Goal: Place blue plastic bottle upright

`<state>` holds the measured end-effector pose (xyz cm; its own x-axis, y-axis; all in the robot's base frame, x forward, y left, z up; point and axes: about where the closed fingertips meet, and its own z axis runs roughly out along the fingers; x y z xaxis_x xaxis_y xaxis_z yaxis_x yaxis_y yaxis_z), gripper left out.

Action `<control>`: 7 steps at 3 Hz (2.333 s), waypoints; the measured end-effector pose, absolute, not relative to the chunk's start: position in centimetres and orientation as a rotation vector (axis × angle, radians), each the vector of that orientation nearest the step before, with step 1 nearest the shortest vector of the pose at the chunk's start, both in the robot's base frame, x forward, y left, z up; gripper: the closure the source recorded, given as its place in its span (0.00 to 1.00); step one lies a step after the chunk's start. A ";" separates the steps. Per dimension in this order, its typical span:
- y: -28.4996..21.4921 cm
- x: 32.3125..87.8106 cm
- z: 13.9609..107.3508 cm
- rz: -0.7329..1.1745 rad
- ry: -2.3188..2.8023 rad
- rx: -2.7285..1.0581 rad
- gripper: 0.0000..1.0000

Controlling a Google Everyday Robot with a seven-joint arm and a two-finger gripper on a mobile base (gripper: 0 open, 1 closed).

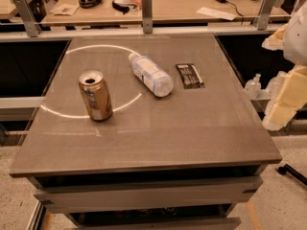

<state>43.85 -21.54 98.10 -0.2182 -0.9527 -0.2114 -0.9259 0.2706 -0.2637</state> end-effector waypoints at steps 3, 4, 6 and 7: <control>-20.7 46.1 98.3 -0.018 2.284 -1.586 0.00; -19.1 48.5 97.4 0.054 2.387 -1.474 0.00; -13.6 52.8 97.5 0.230 2.528 -1.231 0.00; -10.6 55.0 97.5 0.256 2.553 -1.159 0.00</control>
Offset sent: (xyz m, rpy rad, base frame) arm 0.0092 0.0000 0.0011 0.0723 0.0169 -0.0542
